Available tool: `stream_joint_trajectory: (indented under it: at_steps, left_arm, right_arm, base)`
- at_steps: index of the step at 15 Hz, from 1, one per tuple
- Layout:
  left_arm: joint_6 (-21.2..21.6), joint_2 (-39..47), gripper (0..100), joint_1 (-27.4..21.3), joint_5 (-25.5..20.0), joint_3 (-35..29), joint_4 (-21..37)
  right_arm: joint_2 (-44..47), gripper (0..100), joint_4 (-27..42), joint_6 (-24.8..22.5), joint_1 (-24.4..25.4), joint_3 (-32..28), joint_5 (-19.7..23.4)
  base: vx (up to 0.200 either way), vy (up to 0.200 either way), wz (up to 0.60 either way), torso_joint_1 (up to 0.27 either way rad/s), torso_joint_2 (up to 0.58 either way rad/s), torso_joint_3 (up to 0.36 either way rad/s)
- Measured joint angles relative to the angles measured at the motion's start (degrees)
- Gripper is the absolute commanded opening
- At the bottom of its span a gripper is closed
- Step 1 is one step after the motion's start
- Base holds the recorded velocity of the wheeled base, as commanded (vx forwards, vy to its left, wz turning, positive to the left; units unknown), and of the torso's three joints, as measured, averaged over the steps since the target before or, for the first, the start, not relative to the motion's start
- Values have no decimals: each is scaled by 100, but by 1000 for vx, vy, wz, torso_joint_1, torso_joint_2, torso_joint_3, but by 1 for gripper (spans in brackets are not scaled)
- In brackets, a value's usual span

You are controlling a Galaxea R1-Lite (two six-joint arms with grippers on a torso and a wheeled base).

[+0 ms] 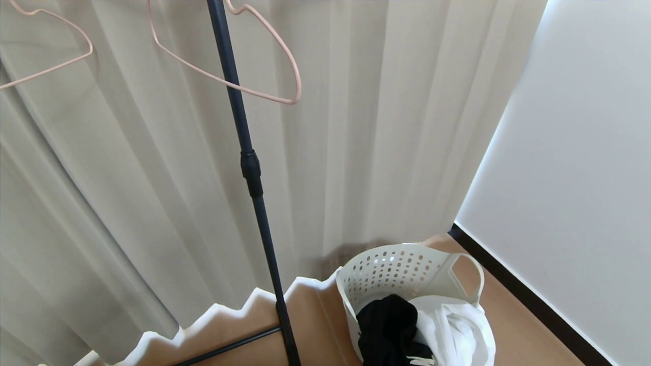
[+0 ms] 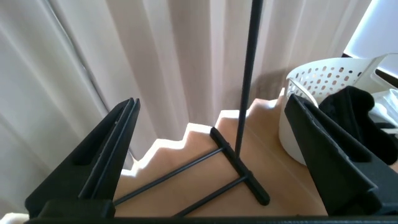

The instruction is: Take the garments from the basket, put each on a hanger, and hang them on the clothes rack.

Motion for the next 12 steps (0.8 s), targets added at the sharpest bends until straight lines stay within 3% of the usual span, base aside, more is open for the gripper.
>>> stream_joint_trajectory:
  at_steps: [12]
  left_arm:
    - [-6, 0, 100, -5, 6, 0, 0]
  right_arm:
    - [0, 100, 0, 0, 0, -2, 0]
  base:
    - [0, 0, 0, 1, 0, -20]
